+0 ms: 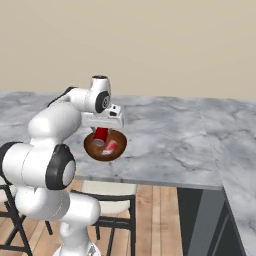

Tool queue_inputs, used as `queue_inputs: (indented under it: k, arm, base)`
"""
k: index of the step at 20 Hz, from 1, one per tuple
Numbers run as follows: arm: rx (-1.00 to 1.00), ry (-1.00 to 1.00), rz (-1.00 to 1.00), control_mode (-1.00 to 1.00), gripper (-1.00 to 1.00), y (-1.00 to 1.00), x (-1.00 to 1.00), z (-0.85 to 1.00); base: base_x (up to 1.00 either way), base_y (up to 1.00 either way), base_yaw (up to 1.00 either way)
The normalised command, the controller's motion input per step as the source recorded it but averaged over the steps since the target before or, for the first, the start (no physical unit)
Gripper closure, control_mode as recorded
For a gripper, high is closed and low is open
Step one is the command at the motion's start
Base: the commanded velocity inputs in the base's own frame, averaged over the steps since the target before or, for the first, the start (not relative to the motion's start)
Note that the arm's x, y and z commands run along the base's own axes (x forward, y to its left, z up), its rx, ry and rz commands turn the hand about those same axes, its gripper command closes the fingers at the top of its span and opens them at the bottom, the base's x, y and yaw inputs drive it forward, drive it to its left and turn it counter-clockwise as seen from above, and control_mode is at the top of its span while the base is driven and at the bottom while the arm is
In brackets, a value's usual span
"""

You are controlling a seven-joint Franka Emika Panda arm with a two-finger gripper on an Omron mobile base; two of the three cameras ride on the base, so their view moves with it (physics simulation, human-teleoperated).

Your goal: Open the fridge, grab two sodas, and place both sodas inside the bowl with ice on the dining counter.

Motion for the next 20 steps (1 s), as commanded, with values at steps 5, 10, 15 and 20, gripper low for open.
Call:
queue_inputs:
  k: [5,10,15,20]
  arm:
    - [-0.03,0.09,0.0,-1.0,1.0,0.0,0.44,-0.4]
    - [-0.03,0.09,0.0,-1.0,1.0,0.01,0.33,-0.37]
    - [-0.03,0.07,0.0,-1.0,1.0,0.03,0.33,-0.34]
    - [-0.03,0.04,0.0,-1.0,1.0,0.05,0.16,-0.32]
  base:
    - [0.0,0.0,0.0]
    - [0.0,0.0,0.0]
    - [0.0,0.0,0.0]
    - [0.0,0.0,0.0]
